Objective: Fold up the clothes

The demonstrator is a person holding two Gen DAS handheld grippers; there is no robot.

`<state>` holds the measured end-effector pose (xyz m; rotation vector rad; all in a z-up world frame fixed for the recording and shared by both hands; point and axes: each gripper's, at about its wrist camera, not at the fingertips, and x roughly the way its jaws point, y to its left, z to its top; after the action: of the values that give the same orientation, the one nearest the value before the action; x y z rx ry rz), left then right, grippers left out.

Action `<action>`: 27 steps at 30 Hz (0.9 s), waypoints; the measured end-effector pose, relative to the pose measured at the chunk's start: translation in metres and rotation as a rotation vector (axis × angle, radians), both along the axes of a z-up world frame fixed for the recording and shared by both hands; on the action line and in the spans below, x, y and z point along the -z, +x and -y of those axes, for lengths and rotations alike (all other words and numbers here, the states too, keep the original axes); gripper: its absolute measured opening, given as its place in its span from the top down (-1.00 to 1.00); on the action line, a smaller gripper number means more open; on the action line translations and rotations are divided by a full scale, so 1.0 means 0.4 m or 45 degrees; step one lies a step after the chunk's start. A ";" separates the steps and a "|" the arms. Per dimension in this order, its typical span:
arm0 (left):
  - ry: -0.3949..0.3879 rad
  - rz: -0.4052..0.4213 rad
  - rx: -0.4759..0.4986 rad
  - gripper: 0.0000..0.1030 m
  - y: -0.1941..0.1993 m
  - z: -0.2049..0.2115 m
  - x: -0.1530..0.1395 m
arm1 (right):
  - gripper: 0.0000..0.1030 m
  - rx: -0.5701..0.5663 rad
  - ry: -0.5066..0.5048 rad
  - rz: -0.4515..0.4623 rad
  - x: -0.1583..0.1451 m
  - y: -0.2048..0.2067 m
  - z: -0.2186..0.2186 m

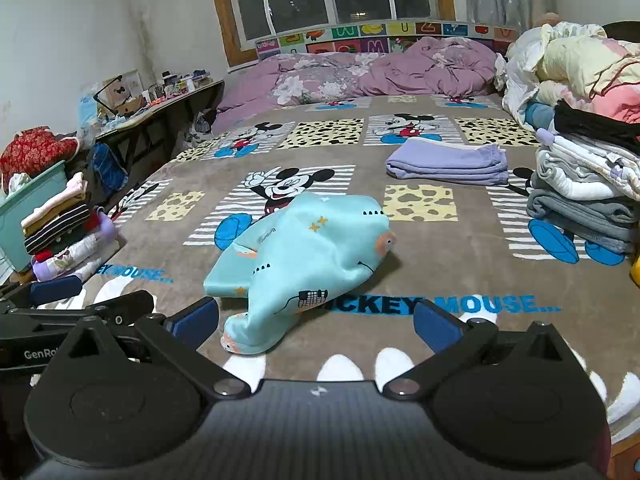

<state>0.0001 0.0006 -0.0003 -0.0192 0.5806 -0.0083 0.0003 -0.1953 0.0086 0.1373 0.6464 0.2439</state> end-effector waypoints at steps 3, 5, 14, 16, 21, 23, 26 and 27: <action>-0.021 -0.015 -0.007 -1.00 0.001 -0.007 0.003 | -1.00 -0.001 -0.001 0.008 0.004 0.000 0.002; -0.061 -0.021 -0.002 -1.00 0.006 -0.037 0.003 | -1.00 -0.003 0.001 0.003 0.005 0.000 0.004; -0.022 -0.025 -0.015 -1.00 0.000 -0.022 0.017 | -1.00 -0.005 -0.013 -0.001 0.016 0.004 -0.010; -0.031 -0.030 -0.014 -1.00 0.003 -0.026 0.021 | -1.00 -0.006 -0.011 0.001 0.018 0.004 -0.007; -0.030 -0.024 -0.008 -1.00 0.003 -0.027 0.020 | -1.00 -0.005 -0.008 0.000 0.019 0.003 -0.006; -0.028 -0.020 -0.009 -1.00 0.002 -0.026 0.020 | -1.00 -0.006 -0.008 -0.002 0.020 0.003 -0.006; -0.023 -0.017 -0.013 -1.00 0.000 -0.022 0.019 | -1.00 -0.008 -0.006 -0.003 0.022 0.003 -0.005; -0.023 -0.015 -0.014 -1.00 -0.001 -0.022 0.020 | -1.00 -0.008 -0.005 -0.004 0.022 0.003 -0.005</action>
<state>-0.0004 0.0093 -0.0082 -0.0398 0.5922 -0.0031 0.0014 -0.1934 -0.0004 0.1318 0.6509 0.2481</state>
